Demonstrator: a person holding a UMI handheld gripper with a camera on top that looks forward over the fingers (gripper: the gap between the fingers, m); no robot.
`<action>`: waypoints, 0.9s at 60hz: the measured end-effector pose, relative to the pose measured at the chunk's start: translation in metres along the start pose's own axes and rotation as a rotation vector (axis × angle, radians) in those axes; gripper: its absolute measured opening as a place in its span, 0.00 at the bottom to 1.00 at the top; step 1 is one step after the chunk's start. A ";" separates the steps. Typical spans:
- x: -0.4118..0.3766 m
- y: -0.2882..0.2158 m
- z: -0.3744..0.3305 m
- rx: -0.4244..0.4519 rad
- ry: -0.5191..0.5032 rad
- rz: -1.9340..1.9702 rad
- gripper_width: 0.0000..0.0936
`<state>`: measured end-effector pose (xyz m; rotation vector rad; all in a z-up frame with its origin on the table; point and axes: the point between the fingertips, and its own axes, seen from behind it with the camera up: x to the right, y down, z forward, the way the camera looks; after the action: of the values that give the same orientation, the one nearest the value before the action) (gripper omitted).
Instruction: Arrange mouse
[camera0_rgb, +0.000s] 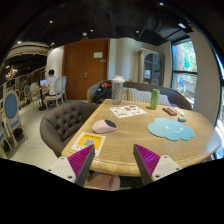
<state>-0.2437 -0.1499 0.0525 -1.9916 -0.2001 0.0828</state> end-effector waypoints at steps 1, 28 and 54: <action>-0.006 0.001 0.007 -0.005 -0.011 0.003 0.86; -0.075 -0.008 0.150 -0.152 -0.092 0.138 0.87; -0.066 -0.033 0.226 -0.191 -0.028 0.055 0.80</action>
<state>-0.3452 0.0543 -0.0137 -2.1876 -0.1769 0.1304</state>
